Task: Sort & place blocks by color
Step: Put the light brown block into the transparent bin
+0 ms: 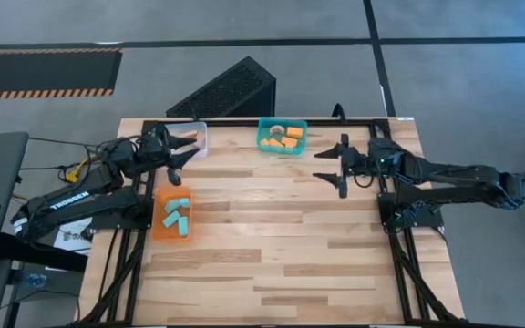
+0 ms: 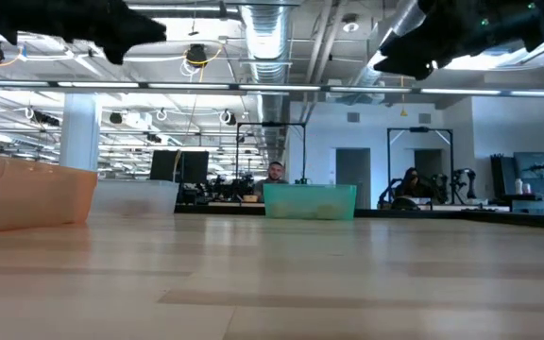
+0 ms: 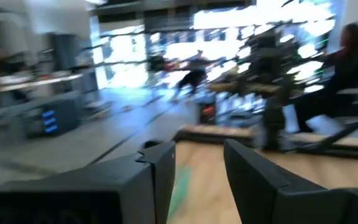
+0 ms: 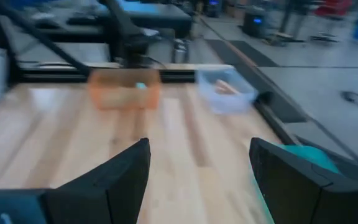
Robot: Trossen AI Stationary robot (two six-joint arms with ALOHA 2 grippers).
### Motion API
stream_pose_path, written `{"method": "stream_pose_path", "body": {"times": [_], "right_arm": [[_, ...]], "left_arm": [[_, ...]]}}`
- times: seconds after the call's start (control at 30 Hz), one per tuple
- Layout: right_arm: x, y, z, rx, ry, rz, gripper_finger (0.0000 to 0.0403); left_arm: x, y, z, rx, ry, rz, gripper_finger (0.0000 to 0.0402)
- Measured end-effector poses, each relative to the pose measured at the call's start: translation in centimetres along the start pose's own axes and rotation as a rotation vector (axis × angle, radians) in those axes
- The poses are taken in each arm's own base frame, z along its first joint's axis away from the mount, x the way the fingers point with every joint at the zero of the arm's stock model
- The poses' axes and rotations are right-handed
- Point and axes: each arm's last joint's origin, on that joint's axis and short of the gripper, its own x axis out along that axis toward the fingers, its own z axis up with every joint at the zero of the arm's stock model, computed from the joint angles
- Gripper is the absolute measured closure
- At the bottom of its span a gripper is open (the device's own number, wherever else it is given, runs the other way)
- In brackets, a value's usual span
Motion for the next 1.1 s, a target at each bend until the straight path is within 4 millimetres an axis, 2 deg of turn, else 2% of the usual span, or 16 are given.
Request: {"method": "stream_pose_path", "body": {"times": [0.17, 0.3, 0.43, 0.57, 0.7, 0.9, 1.0, 1.1], "right_arm": [[0.6, -1.0, -0.6, -0.024, 0.055, -0.159, 0.0108], [1.2, -2.8, -1.0, 0.106, 0.055, -0.281, 0.0108], [2.0, -4.8, -1.7, 0.279, 0.043, -0.361, 0.0108], [3.4, -6.3, -1.4, 0.313, 0.087, -0.358, 0.0108], [5.9, -8.6, 0.0, 0.336, 0.165, -0.386, 0.0108], [10.9, -13.2, 0.4, 0.393, 0.486, -0.385, 0.0108], [13.2, -15.2, 0.7, 0.396, 0.54, -0.385, 0.0108], [15.0, -17.2, 0.7, 0.432, 0.594, -0.378, 0.0108]], "left_arm": [[0.4, 0.8, -1.3, 0.012, 0.129, 0.249, 0.0282], [1.0, 1.5, -2.0, -0.033, 0.181, 0.467, 0.0278], [1.4, 1.8, -2.6, -0.084, 0.213, 0.521, 0.0273], [1.4, 2.0, -3.2, -0.144, 0.25, 0.54, 0.0266], [1.3, 2.3, -3.2, -0.227, 0.232, 0.552, 0.0257], [1.3, 2.3, -3.1, -0.27, 0.216, 0.531, 0.0247], [1.0, 2.2, -2.5, -0.328, 0.212, 0.544, 0.0246], [0.5, 2.1, -1.1, -0.337, 0.233, 0.56, 0.0246]]}}
